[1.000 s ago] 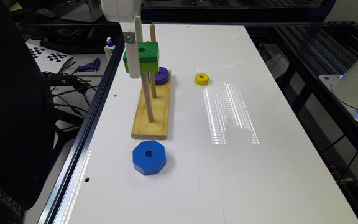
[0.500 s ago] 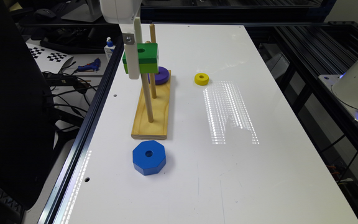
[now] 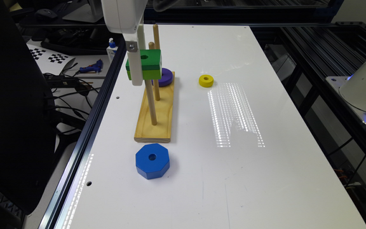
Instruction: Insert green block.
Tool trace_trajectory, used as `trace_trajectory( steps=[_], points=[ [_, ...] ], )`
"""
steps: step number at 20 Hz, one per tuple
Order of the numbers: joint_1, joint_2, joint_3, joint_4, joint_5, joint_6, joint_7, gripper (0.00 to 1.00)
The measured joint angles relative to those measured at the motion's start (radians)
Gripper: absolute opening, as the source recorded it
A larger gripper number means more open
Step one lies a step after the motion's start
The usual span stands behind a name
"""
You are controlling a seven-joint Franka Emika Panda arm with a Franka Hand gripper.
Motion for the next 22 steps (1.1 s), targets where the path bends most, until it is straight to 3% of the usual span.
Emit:
trace_trajectory(
  steps=[22],
  points=[
    [0.001, 0.099, 0.000, -0.002, -0.0135, 0.072, 0.000, 0.00]
  ],
)
